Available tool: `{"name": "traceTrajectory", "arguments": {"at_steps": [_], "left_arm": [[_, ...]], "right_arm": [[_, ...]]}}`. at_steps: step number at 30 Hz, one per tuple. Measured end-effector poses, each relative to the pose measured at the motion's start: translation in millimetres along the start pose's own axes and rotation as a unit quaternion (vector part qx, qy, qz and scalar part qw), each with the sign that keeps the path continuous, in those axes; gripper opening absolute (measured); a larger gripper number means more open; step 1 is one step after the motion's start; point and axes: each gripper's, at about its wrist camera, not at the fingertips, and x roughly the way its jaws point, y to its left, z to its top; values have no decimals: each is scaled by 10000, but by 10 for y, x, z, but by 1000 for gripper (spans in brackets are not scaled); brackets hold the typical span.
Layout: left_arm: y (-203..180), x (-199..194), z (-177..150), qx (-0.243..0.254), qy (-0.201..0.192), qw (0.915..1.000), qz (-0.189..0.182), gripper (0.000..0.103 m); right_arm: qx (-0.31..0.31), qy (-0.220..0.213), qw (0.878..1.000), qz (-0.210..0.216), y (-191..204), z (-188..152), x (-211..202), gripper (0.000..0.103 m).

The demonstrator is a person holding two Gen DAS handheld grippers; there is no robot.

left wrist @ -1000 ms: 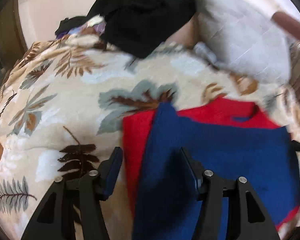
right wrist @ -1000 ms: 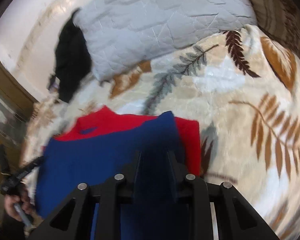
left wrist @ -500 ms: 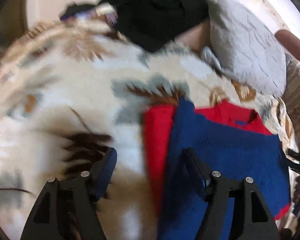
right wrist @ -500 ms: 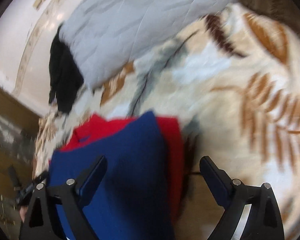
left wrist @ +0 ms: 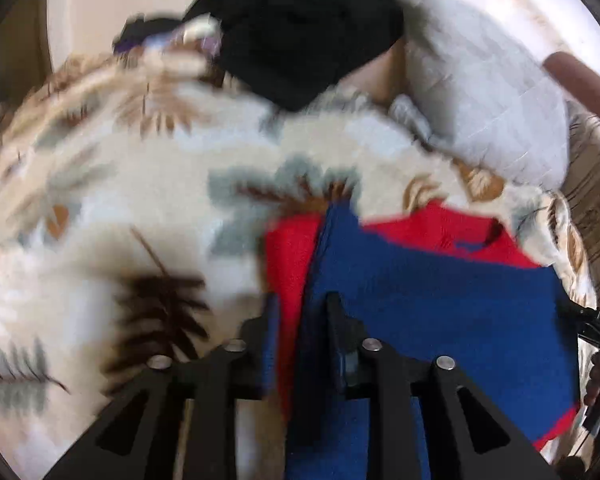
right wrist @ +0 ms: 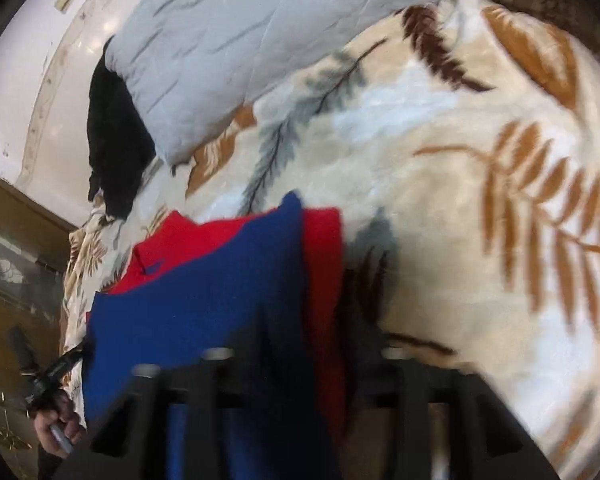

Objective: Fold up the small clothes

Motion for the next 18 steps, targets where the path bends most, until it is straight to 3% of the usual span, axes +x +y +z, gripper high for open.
{"name": "traceTrajectory", "arguments": {"at_steps": [1, 2, 3, 6, 8, 9, 10, 11, 14, 16, 18], "left_arm": [[3, -53, 41, 52, -144, 9998, 92, 46], [3, -79, 85, 68, -232, 9997, 95, 61], [4, -80, 115, 37, -283, 9996, 15, 65], [-62, 108, 212, 84, -70, 9999, -122, 65], [-97, 316, 242, 178, 194, 9994, -232, 65], [-104, 422, 243, 230, 318, 9991, -156, 64], [-92, 520, 223, 235, 448, 9987, 42, 53], [-29, 584, 223, 8, 536, 9985, 66, 21], [-21, 385, 220, -143, 192, 9996, 137, 17], [5, 579, 134, -135, 391, 9985, 367, 17], [22, 565, 122, -193, 283, 9988, 343, 17]], "right_arm": [[-33, -114, 9999, -9, -17, 17, -63, 74], [29, -187, 9998, 61, -48, 56, -107, 74], [132, -217, 9996, 155, -76, 100, -121, 74], [80, -111, 9998, 168, -18, 244, 32, 74], [-5, 233, 9996, 142, 40, 280, 255, 74], [41, 366, 9991, 191, 48, 286, 347, 69], [-36, 312, 9993, 226, 104, 304, 367, 57], [-84, 317, 9992, 220, 150, 288, 323, 15], [-527, -115, 9984, -182, 365, 283, 113, 14], [-315, 217, 9982, -472, 171, 292, 348, 14], [121, 184, 9997, -63, -10, 266, 399, 19]]}}
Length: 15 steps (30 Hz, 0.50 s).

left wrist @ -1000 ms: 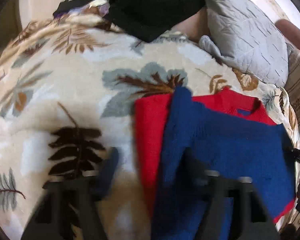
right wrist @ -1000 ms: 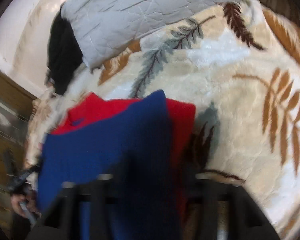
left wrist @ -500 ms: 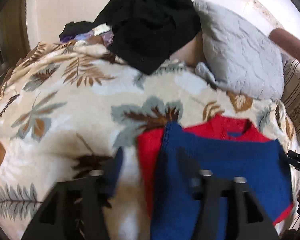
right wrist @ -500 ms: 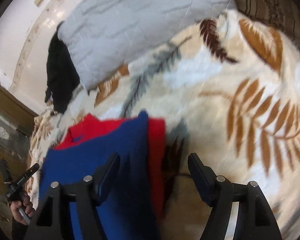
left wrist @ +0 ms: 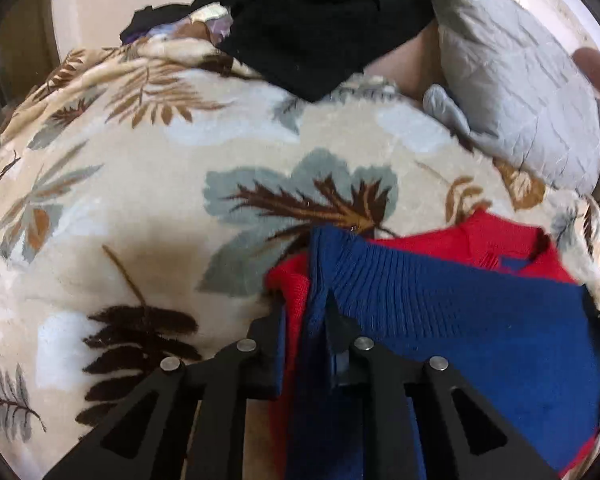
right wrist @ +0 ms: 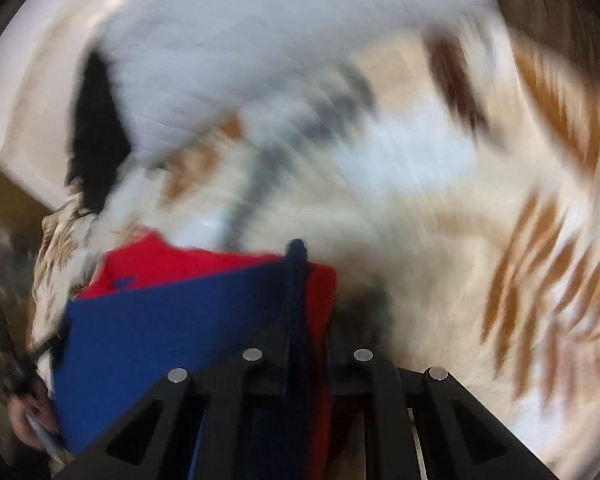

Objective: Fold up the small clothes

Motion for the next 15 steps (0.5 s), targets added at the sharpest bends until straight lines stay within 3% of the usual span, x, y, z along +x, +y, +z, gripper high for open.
{"name": "traceTrajectory", "arguments": {"at_steps": [3, 7, 8, 9, 12, 15], "left_arm": [[15, -78, 51, -38, 114, 9999, -62, 22], [136, -376, 7, -292, -115, 9990, -332, 30], [147, -471, -32, -270, -175, 9988, -371, 37], [144, -569, -84, -215, -242, 9986, -417, 46], [95, -818, -328, -3, -420, 9976, -542, 59], [34, -849, -603, 266, -334, 9978, -507, 58]], "right_arm": [[-71, -252, 9997, -29, 38, -55, -223, 35], [-1, -656, 9978, 66, 46, -188, -659, 42], [12, -717, 9974, 112, 53, -229, -730, 58], [-10, -805, 9966, 183, 108, -293, -829, 65], [-108, -745, 9946, 714, 285, -569, -1023, 65], [-238, -316, 9899, 1364, 465, -901, -1010, 65]]}}
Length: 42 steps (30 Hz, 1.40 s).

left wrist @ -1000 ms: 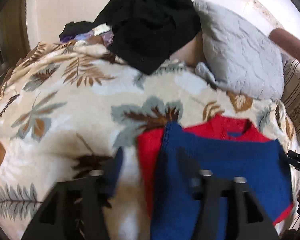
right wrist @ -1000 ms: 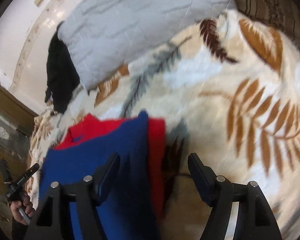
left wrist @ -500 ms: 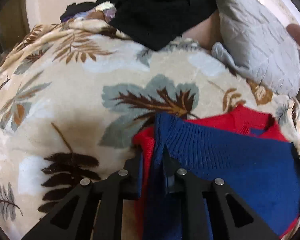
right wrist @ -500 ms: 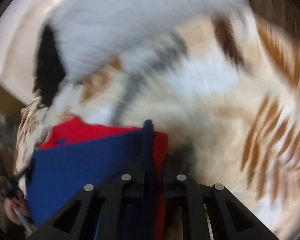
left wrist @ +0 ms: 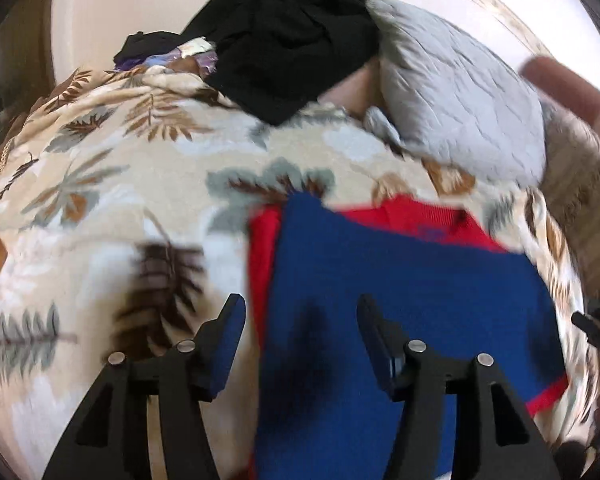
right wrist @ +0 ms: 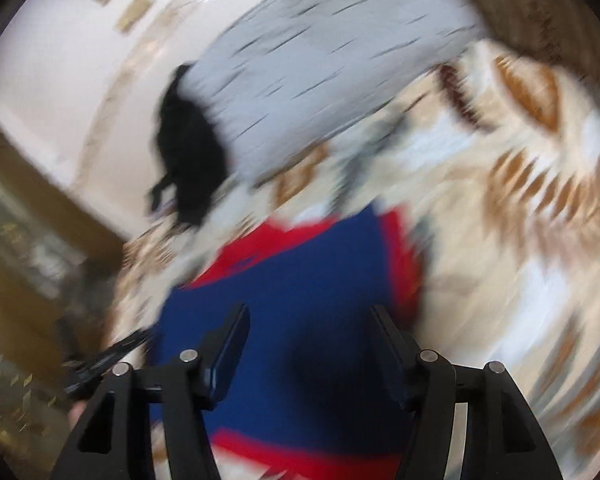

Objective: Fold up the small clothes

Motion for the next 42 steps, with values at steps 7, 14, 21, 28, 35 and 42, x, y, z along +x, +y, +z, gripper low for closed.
{"name": "traceTrajectory", "arguments": {"at_steps": [7, 14, 21, 28, 35, 42], "left_arm": [[176, -22, -124, -581, 281, 9973, 348, 28], [86, -603, -617, -790, -81, 9968, -28, 75], [166, -238, -893, -1773, 388, 9833, -135, 75], [101, -548, -739, -1383, 195, 9899, 245, 16], [182, -341, -863, -1281, 514, 9891, 511, 43], [239, -517, -921, -1260, 290, 9873, 925, 55]], "right_arm": [[1048, -283, 9935, -352, -321, -390, -224, 57], [1792, -228, 9835, 93, -319, -1127, -400, 88], [2482, -875, 9647, 15, -587, -991, -146, 69], [1133, -836, 9863, -857, -148, -812, -462, 9], [1738, -518, 9815, -609, -647, -957, -455, 46], [1659, -569, 9843, -208, -409, -993, -494, 77]]}}
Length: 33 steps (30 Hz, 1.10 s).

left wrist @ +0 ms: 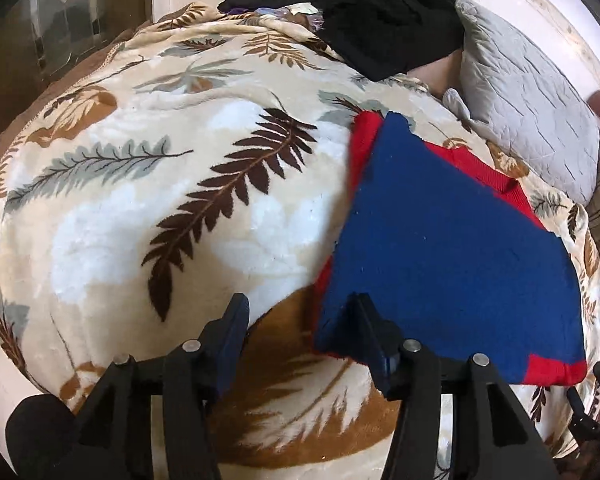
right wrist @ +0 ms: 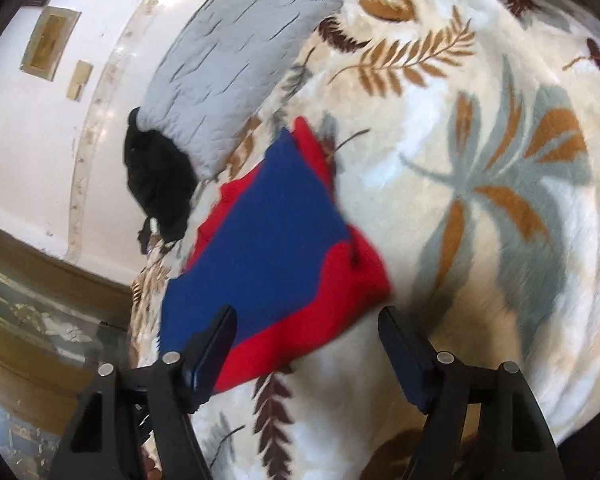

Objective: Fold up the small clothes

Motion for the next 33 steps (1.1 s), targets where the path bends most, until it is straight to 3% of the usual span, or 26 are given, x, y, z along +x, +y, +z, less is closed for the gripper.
{"name": "traceTrajectory", "arguments": {"at_steps": [5, 10, 11, 12, 13, 15, 18, 20, 22, 24, 29, 33], "left_arm": [[-54, -53, -13, 66, -108, 9999, 21, 55], [-101, -119, 14, 193, -252, 9995, 20, 55], [-100, -135, 17, 206, -276, 9994, 26, 56], [-96, -144, 25, 212, -296, 9993, 38, 56], [-90, -149, 32, 207, -306, 9993, 39, 57], [-87, -158, 44, 186, -312, 9993, 30, 57], [-86, -200, 48, 188, -399, 9990, 72, 57], [-68, -232, 68, 187, -456, 9987, 80, 57], [-74, -264, 85, 214, -516, 9984, 75, 57], [-120, -310, 113, 314, -633, 9974, 102, 63], [-447, -255, 183, 659, -757, 9949, -8, 68], [-807, -55, 161, 1134, -661, 9913, -113, 68]], "right_arm": [[-166, 169, 9997, -5, 93, -88, 178, 77], [85, 132, 9998, -154, 19, -14, 337, 75], [115, 112, 9997, -209, -10, 5, 352, 66], [106, 131, 9994, -300, -20, 26, 380, 35], [81, 189, 9986, -487, -39, 45, 411, 17], [-16, 206, 9976, -659, -50, 63, 398, 10], [-294, -22, 9952, -938, 45, 47, 294, 10], [-117, 64, 9957, -915, -31, 26, 292, 16], [64, 145, 9965, -818, -125, 9, 252, 29], [75, 35, 9969, -784, -172, 7, 91, 57], [-458, -192, 9971, -582, 14, 362, -117, 61], [-889, 182, 9950, -407, 200, 838, 324, 64]]}}
